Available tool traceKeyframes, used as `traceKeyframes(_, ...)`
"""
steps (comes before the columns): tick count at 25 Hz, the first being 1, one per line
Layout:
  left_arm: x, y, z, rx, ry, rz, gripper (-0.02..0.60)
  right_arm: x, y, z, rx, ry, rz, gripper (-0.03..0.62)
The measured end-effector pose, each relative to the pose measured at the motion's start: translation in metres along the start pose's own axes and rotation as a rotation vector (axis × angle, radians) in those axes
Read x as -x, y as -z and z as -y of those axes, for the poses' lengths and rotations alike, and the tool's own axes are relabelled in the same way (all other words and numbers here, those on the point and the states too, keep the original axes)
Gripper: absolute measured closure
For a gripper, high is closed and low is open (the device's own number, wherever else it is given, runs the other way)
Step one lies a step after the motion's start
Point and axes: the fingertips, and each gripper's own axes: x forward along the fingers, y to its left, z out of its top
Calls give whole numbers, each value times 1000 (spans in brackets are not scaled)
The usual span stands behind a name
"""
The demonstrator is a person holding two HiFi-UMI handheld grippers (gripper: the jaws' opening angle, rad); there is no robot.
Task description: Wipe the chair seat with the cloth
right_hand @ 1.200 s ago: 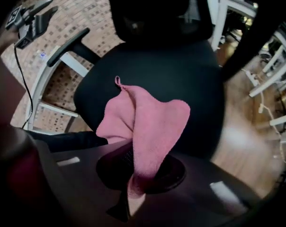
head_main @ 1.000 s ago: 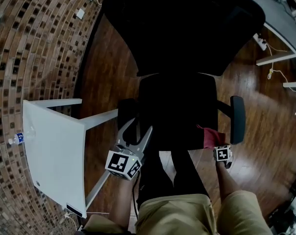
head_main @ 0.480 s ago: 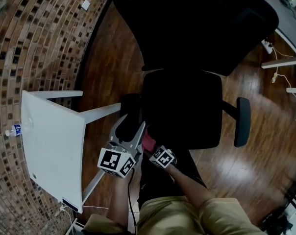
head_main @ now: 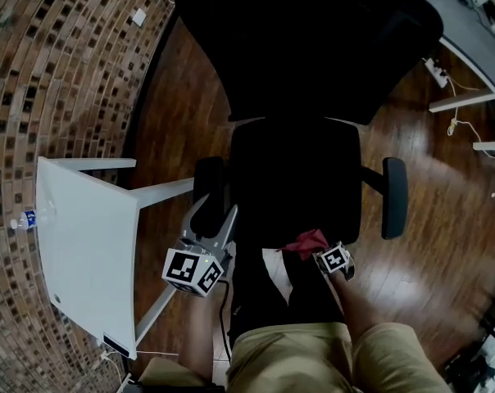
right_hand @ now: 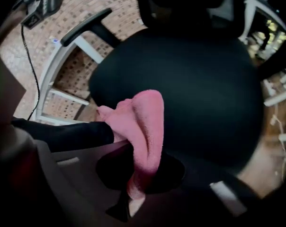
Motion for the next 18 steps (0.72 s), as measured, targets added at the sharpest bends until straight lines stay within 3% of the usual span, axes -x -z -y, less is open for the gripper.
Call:
traceKeyframes(3, -9, 1, 22, -22, 35, -4, 380, 36, 52, 80, -147, 130, -9, 579)
traceKeyframes(6, -13, 2, 40, -47, 50, -11, 380, 54, 69, 113, -233, 179, 40, 579)
traceKeyframes(12, 9, -14, 75, 5, 36, 63, 380, 97, -2, 56, -292, -96, 414, 579)
traceKeyframes(15, 33, -38, 94, 23, 46, 130, 387, 146, -43, 17, -300, -199, 612, 579)
traceKeyframes(18, 65, -57, 111, -15, 72, 170, 391, 217, -86, -31, -250, -287, 832, 579)
